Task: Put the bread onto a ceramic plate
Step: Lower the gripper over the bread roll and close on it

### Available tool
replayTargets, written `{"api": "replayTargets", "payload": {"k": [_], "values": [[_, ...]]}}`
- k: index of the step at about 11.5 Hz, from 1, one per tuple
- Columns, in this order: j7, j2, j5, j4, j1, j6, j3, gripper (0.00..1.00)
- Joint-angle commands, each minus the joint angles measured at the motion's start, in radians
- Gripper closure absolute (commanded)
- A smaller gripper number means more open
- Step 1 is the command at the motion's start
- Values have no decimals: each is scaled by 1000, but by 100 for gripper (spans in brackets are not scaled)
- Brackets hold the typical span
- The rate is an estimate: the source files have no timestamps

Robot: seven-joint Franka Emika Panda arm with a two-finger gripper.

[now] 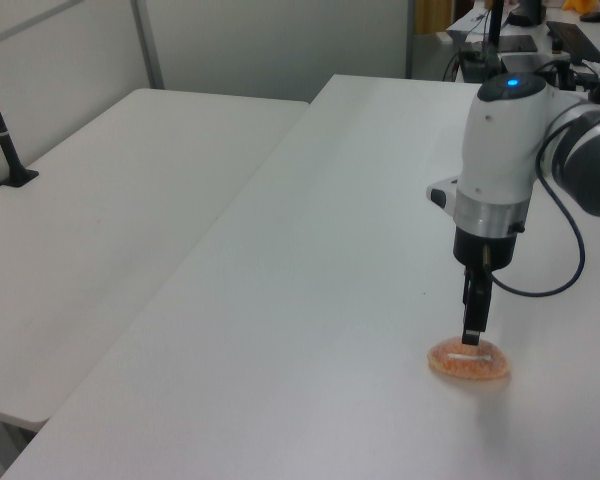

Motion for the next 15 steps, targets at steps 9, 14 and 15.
{"api": "replayTargets", "payload": {"k": [9,14,15], "values": [[112,131,-147,-41,35,106,-7,0],[105,148,-149,-40,23,119,-7,26],[103,149,-149,-40,23,119,-6,45]]}}
